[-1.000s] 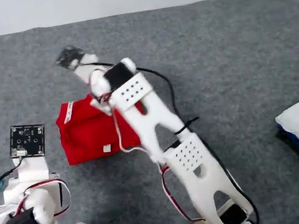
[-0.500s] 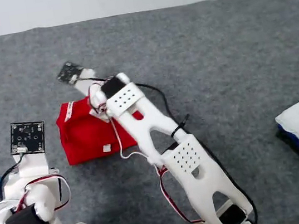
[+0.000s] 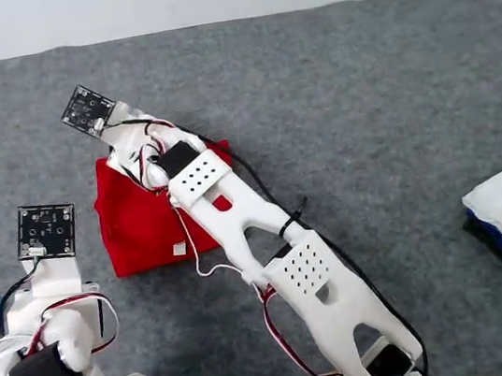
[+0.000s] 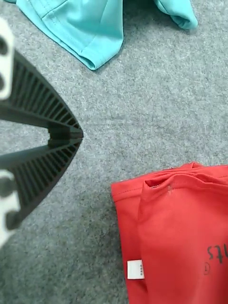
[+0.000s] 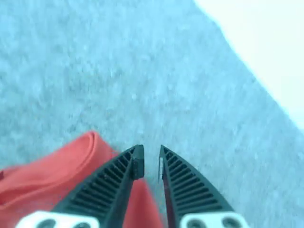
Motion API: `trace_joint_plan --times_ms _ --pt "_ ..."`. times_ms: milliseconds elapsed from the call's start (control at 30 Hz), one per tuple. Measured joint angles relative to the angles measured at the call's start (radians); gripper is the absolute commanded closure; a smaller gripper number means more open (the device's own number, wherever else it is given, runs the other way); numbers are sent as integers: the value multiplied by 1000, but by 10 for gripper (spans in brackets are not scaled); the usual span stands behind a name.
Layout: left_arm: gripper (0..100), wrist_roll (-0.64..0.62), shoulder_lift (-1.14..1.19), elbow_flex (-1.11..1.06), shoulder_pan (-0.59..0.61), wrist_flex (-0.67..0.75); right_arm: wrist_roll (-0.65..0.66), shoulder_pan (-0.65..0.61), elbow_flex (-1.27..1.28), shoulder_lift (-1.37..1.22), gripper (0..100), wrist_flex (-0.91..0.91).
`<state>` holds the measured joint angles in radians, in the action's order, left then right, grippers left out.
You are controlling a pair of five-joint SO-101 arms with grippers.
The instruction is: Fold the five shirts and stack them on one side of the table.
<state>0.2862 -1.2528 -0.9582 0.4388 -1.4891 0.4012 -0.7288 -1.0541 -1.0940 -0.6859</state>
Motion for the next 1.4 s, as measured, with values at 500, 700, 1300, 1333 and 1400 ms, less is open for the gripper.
trace_joint_plan --times_ms 500,700,1300,1333,1400 --pt "997 0 0 0 0 0 0 -2 -192 0 987 -354" --pt "997 0 0 0 0 0 0 -25 -219 -25 984 -390" --pt "997 0 0 0 0 0 141 -127 -364 -221 984 -210" --pt "997 0 0 0 0 0 141 -127 -391 -221 984 -232" --pt "997 0 0 0 0 0 141 -127 -451 -221 984 -284"
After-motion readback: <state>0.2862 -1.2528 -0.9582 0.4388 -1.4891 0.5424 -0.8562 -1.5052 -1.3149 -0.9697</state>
